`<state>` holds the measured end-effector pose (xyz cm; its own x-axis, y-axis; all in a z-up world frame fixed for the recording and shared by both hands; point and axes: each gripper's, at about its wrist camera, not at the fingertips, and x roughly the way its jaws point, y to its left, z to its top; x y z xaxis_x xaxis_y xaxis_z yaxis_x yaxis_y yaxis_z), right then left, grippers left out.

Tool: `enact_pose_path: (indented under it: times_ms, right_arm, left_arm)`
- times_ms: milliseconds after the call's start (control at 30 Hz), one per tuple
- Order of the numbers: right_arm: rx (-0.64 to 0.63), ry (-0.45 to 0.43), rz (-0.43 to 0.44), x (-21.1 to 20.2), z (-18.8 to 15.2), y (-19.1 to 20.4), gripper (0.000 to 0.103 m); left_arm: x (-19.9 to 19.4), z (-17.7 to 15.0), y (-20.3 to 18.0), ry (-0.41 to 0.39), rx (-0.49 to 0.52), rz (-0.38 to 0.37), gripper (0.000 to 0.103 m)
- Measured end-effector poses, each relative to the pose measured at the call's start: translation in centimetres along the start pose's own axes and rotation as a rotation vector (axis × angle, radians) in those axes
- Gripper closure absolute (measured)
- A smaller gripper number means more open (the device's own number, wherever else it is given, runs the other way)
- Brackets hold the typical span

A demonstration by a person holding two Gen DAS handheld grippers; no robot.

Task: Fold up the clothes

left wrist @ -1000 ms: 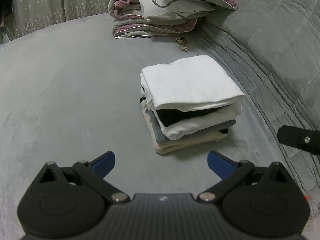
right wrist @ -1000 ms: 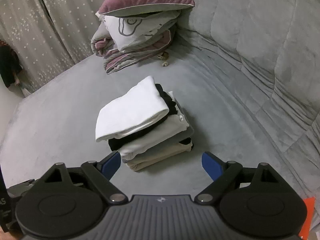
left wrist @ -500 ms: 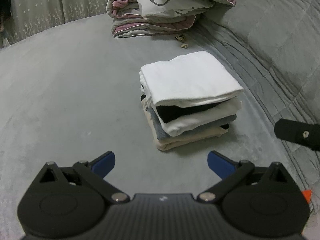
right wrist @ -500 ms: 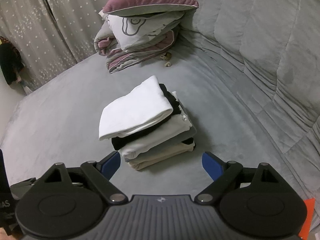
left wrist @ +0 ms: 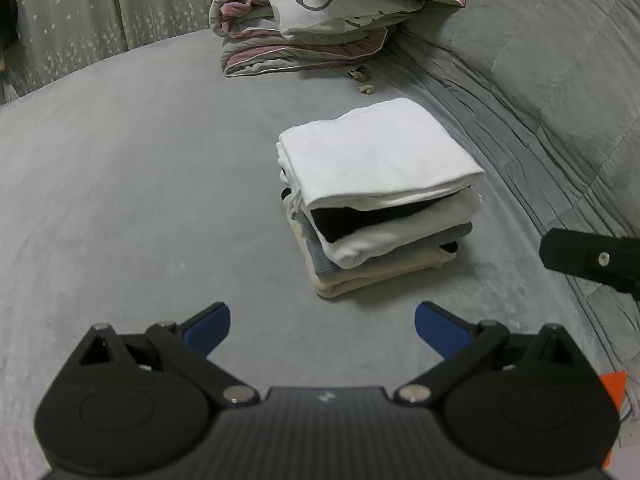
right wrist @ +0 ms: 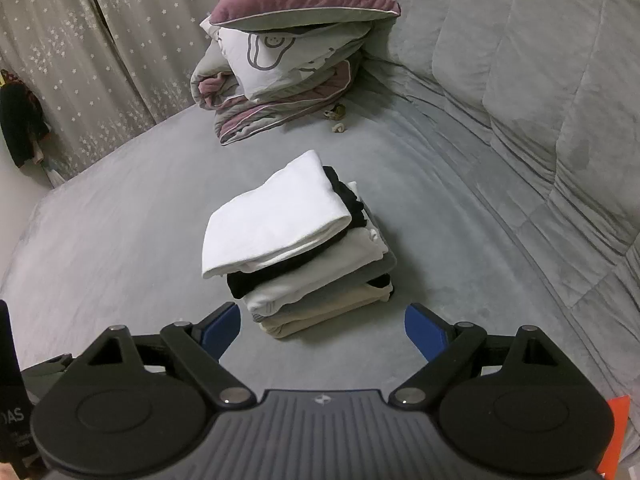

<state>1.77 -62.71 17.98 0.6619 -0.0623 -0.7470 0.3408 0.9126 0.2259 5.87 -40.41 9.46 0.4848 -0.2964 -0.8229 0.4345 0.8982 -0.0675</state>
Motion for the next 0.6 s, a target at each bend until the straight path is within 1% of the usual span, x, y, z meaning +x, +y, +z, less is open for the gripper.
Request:
enact_pose_path:
  times_ms: [133, 467, 600]
  right_arm:
    - [-0.002, -0.002, -0.002, -0.1, 0.0, 0.1, 0.013]
    - [-0.013, -0.004, -0.010, -0.3, 0.0, 0.5, 0.013]
    - [-0.059, -0.045, -0.043, -1.1, -0.7, 1.2, 0.013]
  left_arm:
    - [-0.1, -0.1, 0.1, -0.001, 0.006, 0.010, 0.000]
    - [-0.4, -0.2, 0.2, 0.002, 0.003, 0.008, 0.000]
    - [-0.9, -1.0, 0.4, -0.017, 0.028, 0.017, 0.000]
